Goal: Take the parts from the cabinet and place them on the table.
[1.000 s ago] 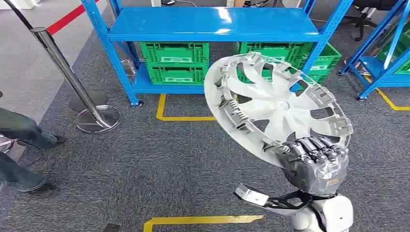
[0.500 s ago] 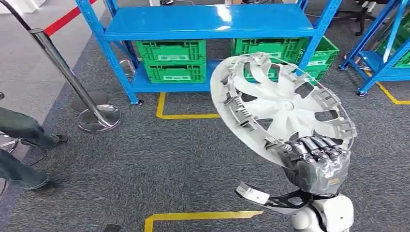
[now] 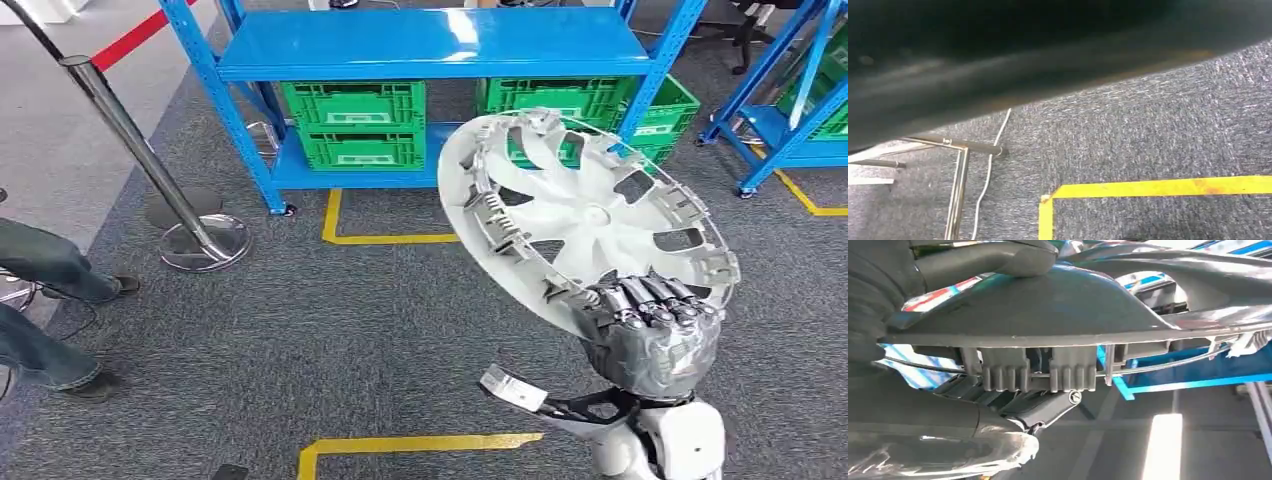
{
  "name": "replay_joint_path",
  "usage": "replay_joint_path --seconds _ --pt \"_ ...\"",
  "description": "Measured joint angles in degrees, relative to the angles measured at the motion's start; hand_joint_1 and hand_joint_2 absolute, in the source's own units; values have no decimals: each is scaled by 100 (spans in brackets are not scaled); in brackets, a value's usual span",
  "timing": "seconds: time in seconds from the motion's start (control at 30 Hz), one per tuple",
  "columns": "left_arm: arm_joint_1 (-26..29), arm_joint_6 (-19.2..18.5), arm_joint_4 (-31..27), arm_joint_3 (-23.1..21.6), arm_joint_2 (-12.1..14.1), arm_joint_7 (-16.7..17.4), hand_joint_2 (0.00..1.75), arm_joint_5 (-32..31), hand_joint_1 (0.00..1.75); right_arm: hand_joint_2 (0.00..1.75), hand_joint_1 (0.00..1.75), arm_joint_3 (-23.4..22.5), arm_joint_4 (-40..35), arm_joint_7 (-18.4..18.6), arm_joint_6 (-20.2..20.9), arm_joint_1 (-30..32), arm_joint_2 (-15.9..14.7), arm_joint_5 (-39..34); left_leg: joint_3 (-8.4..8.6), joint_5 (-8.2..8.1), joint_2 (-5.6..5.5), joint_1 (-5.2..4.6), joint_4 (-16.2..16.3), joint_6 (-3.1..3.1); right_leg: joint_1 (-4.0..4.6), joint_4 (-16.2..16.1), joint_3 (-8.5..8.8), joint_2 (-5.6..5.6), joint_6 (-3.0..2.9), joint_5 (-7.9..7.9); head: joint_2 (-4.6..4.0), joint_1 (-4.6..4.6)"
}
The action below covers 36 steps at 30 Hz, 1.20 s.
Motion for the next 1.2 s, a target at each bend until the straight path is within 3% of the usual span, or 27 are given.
replay_joint_path --seconds 0.13,0.33,0.37,0.4,0.5,0.53,0.57,0.6,0.63,0.67,0.7,0.73,0.83,0.87,0.9,0.93,1.0,1.03,1.07,1.1,1.13,1.17,1.2 --pt "0 0 0 0 4 17 0 0 0 175 175 386 -109 923 0 -22 -284 417 -25 -9 0 -19 33 20 -20 -5 -11 -1 30 14 0 2" --pt "-1 0 0 0 7 24 0 -2 0 175 175 706 -142 1232 0 -60 -588 485 -31 19 -14 -27 -26 127 -27 -30 -1 -28 114 22 0 -4" --pt "-2 0 0 0 -2 35 0 -2 0 175 175 743 -155 1271 0 -54 -632 487 3 63 -31 12 -90 144 -40 37 -53 -10 131 -53 0 -4" --pt "-4 0 0 0 -2 39 0 0 0 175 175 778 -166 1303 0 -74 -679 487 -1 76 -44 24 -100 169 -39 266 -155 -3 149 -265 0 20" --pt "3 -15 0 0 2 74 0 0 0 175 175 852 -162 1393 0 -94 -800 500 -51 98 -107 23 -91 170 -84 1606 -731 -3 203 -926 0 26" --pt "6 -15 0 2 11 85 0 0 0 175 175 889 -146 1426 0 -94 -835 504 -65 109 -143 25 -90 155 -95 1792 -810 -3 219 -952 0 29" --pt "8 -20 0 4 11 85 0 0 0 175 175 911 -127 1459 0 -99 -852 504 -74 123 -192 28 -88 134 -113 1704 -751 -3 227 -848 0 26" --pt "7 -24 0 4 13 85 0 0 0 175 175 933 -107 1481 0 -109 -868 504 -84 138 -254 35 -83 111 -131 1365 -557 3 232 -640 0 26" --pt "2 -33 0 4 13 87 0 0 0 175 175 961 -92 1514 0 -122 -885 504 -94 154 -331 45 -70 83 -154 791 -242 40 237 -373 0 26" --pt "-2 -33 0 4 13 87 0 0 0 175 175 985 -78 1529 0 -149 -896 504 -107 165 -384 55 -50 61 -182 303 38 158 246 -194 0 28" --pt "-5 -33 0 7 24 87 0 0 0 175 175 1003 -59 1544 0 -199 -907 504 -148 175 -435 29 -13 13 -206 20 166 441 269 -281 0 30" --pt "-14 -33 0 7 31 87 0 0 0 175 175 1025 -50 1553 0 -219 -913 504 -180 188 -473 30 21 -24 -195 21 131 358 182 -227 0 8" --pt "30 -24 0 20 46 94 0 0 0 175 175 1088 -11 1592 0 -251 -929 504 -219 271 -600 79 -25 -146 -128 54 174 221 47 -183 0 20" --pt "39 -17 0 33 61 94 0 0 0 175 175 1112 0 1612 0 -275 -929 504 -258 231 -527 86 25 -163 -161 32 154 134 -9 -134 0 22" --pt "44 -13 0 37 59 96 0 0 0 175 175 1134 11 1616 0 -278 -929 504 -336 29 -287 61 205 -179 -149 32 138 87 -42 -117 0 -24" --pt "36 -13 0 42 59 96 0 -2 0 175 175 1143 13 1625 0 -280 -931 507 -488 -236 -172 70 575 -199 -137 32 123 21 -56 -108 0 -44" --pt "26 -13 0 44 59 96 0 -9 0 175 175 1145 37 1640 0 -282 -933 504 -861 -702 -84 83 1541 -222 -106 36 96 -134 -63 -104 0 -44" --pt "29 -13 2 44 59 96 0 -11 0 175 175 1151 57 1649 0 -282 -935 504 -954 -800 -76 84 1840 -222 -94 37 89 -214 -65 -105 0 -42" --pt "38 -13 0 44 61 96 0 -11 0 175 175 1158 76 1653 0 -282 -935 504 -899 -751 -75 84 1827 -216 -83 37 88 -287 -69 -108 0 -44" --pt "42 -11 0 46 63 96 0 -9 0 175 175 1169 88 1660 0 -284 -938 504 -737 -603 -69 82 1584 -198 -72 38 90 -354 -71 -112 0 -42" --pt "42 -11 0 46 70 96 0 -11 0 175 175 1182 96 1662 0 -291 -938 504 -465 -385 -31 72 1130 -169 -61 38 100 -424 -72 -117 0 -44" --pt "36 -7 0 46 81 96 0 -11 0 175 175 1200 105 1662 0 -310 -938 504 -114 -156 111 48 546 -115 -49 38 119 -493 -68 -130 0 -42" --pt "24 0 0 46 92 96 0 -18 0 175 175 1213 109 1667 0 -332 -938 504 77 -165 444 -14 176 -50 -43 36 127 -542 -60 -140 0 -39"
